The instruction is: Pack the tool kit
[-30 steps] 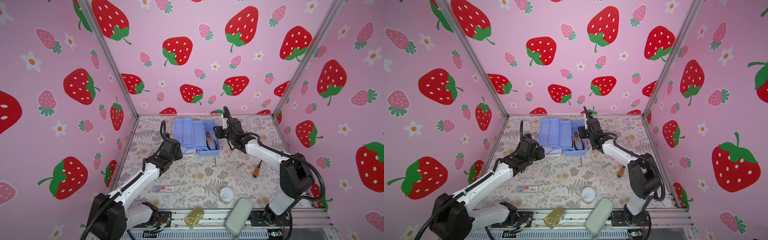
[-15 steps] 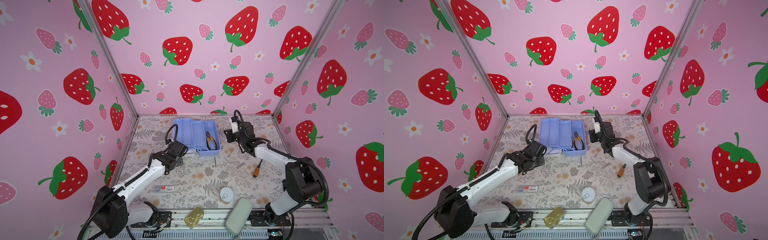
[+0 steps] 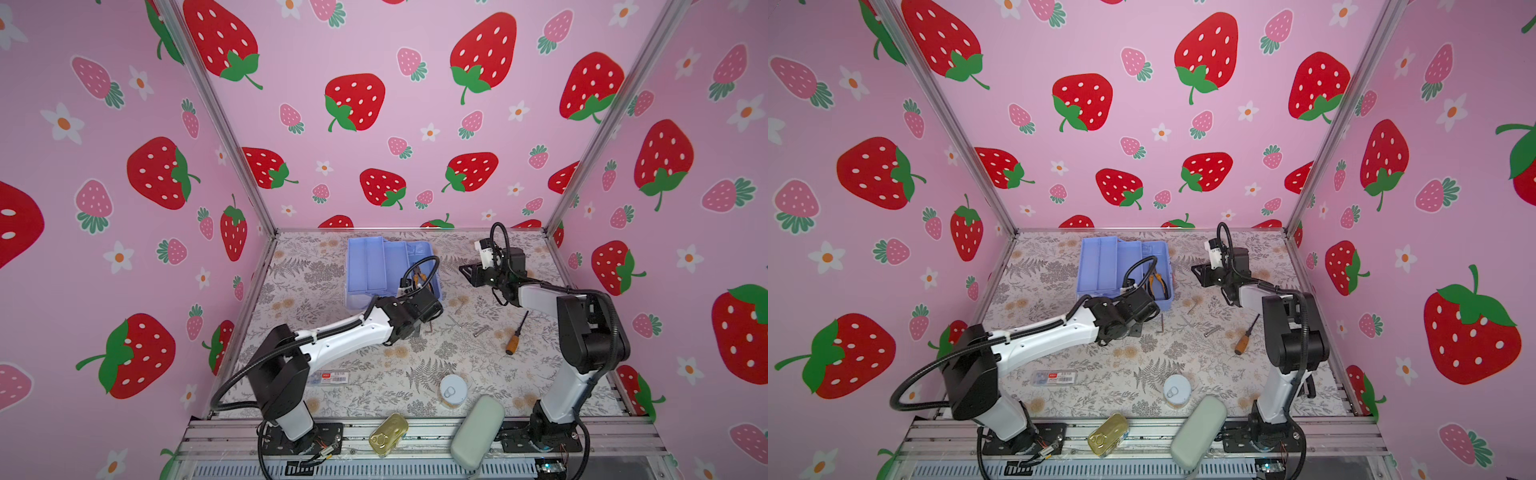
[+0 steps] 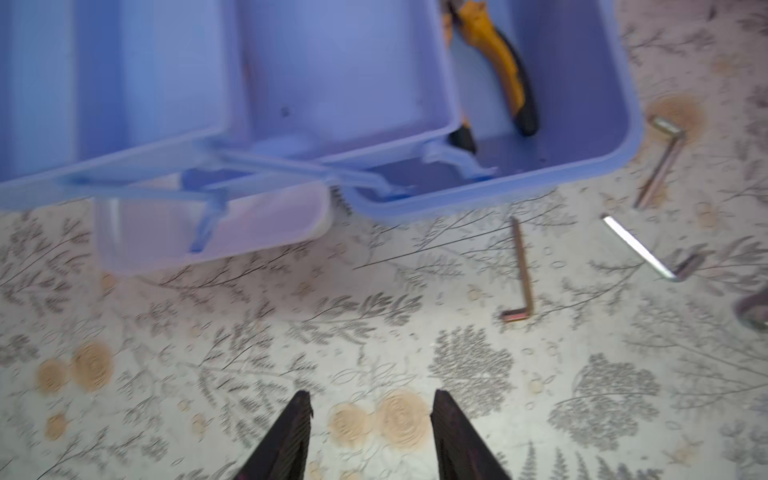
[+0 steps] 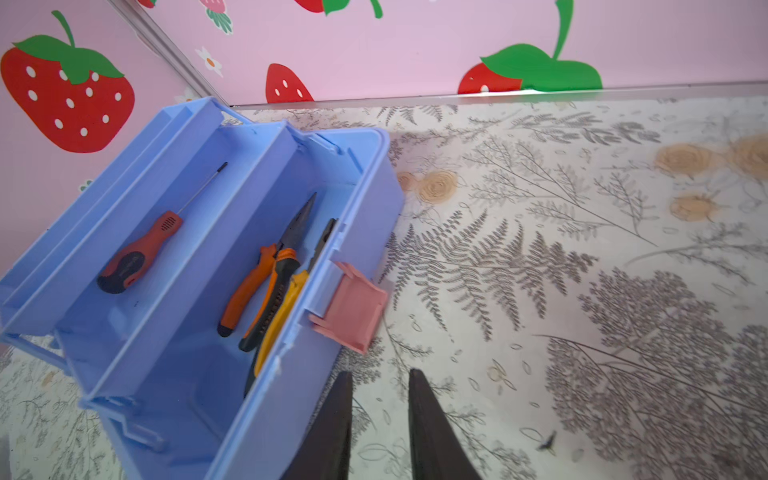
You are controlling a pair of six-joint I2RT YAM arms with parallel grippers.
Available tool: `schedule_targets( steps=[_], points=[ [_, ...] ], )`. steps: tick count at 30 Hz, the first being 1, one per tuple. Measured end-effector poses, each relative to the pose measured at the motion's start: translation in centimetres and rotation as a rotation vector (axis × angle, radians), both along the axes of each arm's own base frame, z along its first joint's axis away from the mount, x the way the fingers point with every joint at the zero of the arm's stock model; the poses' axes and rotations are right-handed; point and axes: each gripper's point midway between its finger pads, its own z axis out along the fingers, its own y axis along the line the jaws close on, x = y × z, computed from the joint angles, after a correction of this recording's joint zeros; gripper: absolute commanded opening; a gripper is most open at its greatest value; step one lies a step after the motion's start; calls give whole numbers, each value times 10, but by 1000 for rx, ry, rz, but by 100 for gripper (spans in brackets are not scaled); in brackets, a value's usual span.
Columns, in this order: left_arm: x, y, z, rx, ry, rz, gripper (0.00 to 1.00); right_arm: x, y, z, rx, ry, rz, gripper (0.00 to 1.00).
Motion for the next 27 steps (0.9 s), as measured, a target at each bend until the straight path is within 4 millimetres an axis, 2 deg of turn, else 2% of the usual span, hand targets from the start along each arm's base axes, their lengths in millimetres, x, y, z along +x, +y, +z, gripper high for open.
schedule_targets(
  steps=[2, 5, 9, 15, 23, 27],
  points=[
    [9, -27, -10, 14, 5, -52, 53, 4, -12, -11, 30, 43, -14, 26],
    [21, -59, -28, 29, 17, -117, 54, 5, -17, -12, 48, 54, -19, 26],
    [28, -78, -52, 50, 50, -166, 54, 6, -14, -2, 54, 18, -10, 26],
    [28, -86, -76, 73, 95, -206, 51, 7, -11, 2, 67, 6, -4, 26],
    [30, -88, -98, 62, 142, -206, 35, 8, -12, 2, 69, 7, -13, 26],
    [34, -92, -98, 30, 146, -201, 28, 9, -12, 2, 68, 9, -20, 26]
  ],
)
